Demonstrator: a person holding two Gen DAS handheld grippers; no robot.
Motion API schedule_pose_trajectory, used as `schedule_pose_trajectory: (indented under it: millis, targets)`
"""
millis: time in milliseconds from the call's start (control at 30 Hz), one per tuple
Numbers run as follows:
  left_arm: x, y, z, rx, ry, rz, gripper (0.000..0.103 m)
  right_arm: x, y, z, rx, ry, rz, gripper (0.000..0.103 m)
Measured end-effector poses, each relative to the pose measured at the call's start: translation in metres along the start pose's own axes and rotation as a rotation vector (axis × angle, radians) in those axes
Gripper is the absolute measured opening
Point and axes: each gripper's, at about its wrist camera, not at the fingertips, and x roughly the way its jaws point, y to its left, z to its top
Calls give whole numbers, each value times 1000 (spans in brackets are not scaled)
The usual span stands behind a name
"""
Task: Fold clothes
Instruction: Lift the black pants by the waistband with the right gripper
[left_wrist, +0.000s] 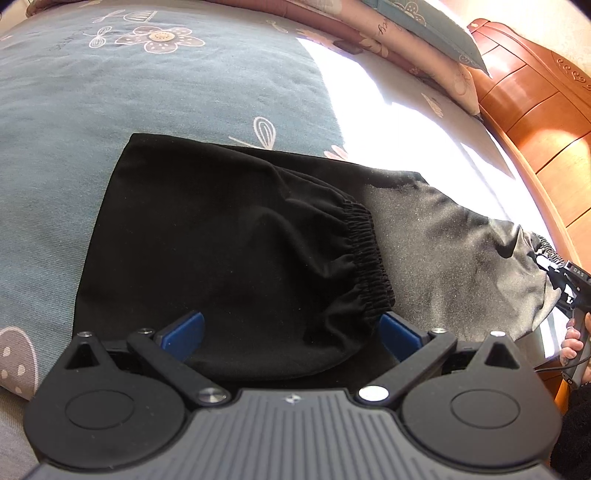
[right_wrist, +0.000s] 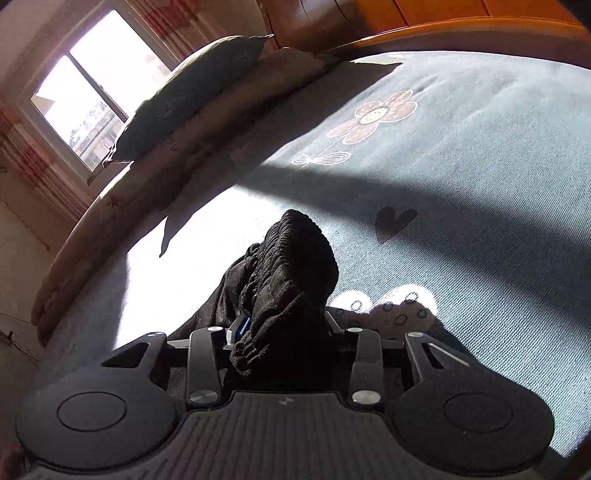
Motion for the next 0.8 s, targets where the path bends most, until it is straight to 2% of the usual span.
schedule_pose_trajectory:
  millis: [233,467,800]
  targets:
    - [-15,2,-1,3,-40,-21,101,-22,50,5,-97,-34,1,41]
    - [-31,8,-1,15,-82,4,101,-44,126,-8,-329,-98,-67,41]
    - [-48,21,-7,37,-141,29,101,-57,229,-44,-617,-154,-84,41]
